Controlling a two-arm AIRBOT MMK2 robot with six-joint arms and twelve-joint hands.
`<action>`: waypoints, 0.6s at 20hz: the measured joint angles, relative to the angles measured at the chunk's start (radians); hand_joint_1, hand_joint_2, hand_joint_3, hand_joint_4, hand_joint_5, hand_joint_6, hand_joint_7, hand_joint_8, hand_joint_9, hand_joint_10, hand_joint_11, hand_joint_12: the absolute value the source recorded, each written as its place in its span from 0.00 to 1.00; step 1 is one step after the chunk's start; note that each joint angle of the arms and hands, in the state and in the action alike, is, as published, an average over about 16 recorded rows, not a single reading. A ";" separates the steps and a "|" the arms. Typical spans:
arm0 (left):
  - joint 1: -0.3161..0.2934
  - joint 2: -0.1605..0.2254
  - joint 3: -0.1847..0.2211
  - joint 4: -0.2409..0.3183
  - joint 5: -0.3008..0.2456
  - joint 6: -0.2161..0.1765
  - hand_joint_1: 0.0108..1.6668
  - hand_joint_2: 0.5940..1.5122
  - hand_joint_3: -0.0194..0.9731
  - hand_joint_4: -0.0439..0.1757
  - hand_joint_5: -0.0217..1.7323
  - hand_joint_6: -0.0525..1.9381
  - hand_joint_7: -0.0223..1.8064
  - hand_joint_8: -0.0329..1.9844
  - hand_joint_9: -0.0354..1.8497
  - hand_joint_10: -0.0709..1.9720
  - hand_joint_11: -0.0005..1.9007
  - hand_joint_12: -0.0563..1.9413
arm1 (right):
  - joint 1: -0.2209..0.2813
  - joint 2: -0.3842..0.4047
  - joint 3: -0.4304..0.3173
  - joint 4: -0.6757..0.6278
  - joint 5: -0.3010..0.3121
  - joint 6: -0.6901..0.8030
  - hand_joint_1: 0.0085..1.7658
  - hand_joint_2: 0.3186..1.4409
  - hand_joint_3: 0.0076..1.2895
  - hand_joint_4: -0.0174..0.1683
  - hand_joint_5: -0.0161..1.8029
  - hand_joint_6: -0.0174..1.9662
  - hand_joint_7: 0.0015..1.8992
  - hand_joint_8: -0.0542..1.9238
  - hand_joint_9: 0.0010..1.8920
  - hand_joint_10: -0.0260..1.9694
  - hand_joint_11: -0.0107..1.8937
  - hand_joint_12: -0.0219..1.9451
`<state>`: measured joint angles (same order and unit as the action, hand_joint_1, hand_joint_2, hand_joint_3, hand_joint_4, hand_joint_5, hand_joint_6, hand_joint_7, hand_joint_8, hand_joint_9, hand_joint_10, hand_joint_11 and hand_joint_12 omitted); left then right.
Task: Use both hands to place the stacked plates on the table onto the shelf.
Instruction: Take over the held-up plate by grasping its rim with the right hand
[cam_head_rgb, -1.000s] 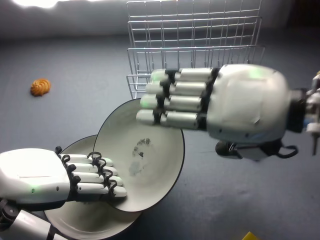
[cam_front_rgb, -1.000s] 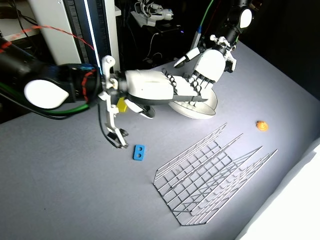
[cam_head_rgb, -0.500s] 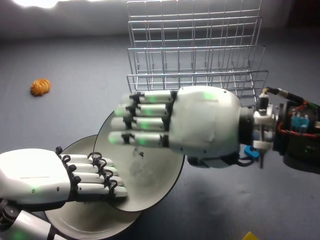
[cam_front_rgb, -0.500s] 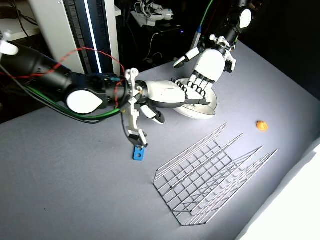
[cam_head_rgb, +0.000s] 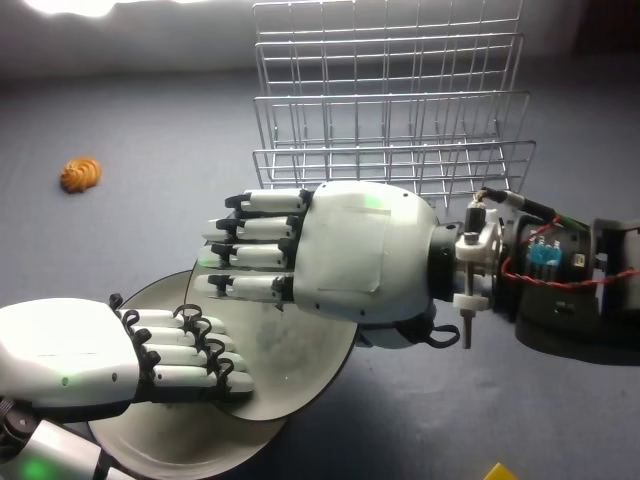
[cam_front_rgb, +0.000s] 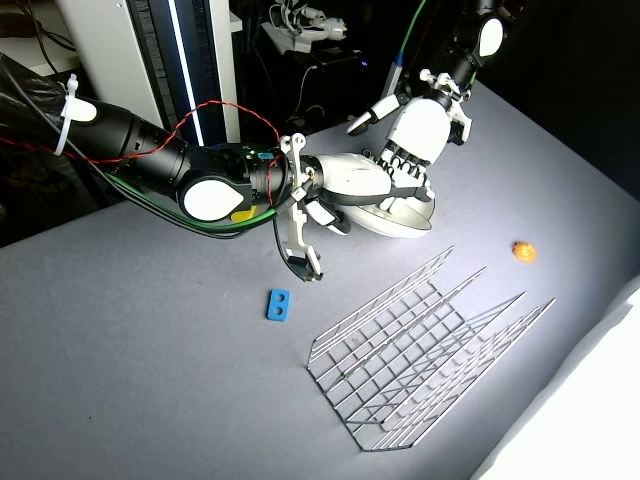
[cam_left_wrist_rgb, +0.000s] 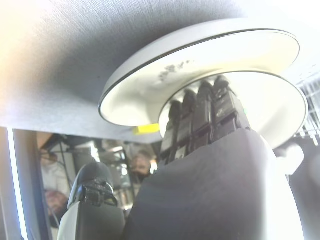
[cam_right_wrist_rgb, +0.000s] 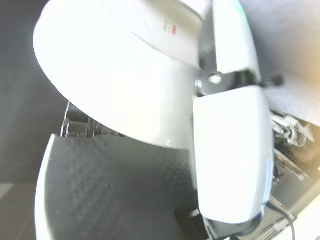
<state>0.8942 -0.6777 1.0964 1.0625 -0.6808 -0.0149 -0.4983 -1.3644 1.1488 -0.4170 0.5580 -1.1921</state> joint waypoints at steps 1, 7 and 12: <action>0.001 0.000 0.000 -0.002 0.000 0.000 0.01 0.60 0.04 0.18 0.07 0.03 0.06 0.01 0.05 0.03 0.00 0.03 | 0.002 -0.005 0.001 0.002 -0.005 -0.004 0.65 0.57 0.01 0.09 0.16 0.03 0.14 0.04 0.12 0.06 0.03 0.43; 0.006 0.000 0.000 -0.011 -0.003 -0.003 0.01 0.59 0.03 0.18 0.06 0.03 0.05 0.01 0.05 0.03 0.00 0.03 | 0.018 -0.019 0.003 -0.007 -0.025 -0.012 0.62 0.60 0.01 0.09 0.30 0.06 0.30 0.06 0.27 0.10 0.13 0.63; 0.006 0.000 0.001 -0.018 -0.005 -0.004 0.01 0.60 0.03 0.19 0.05 0.02 0.05 0.01 0.05 0.03 0.01 0.03 | 0.028 -0.021 0.001 -0.033 -0.026 -0.008 0.63 0.60 0.01 0.10 0.40 0.21 0.42 0.16 0.42 0.14 0.27 0.68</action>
<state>0.9003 -0.6779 1.0976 1.0444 -0.6860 -0.0193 -0.4707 -1.3850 1.1501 -0.4495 0.5315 -1.2005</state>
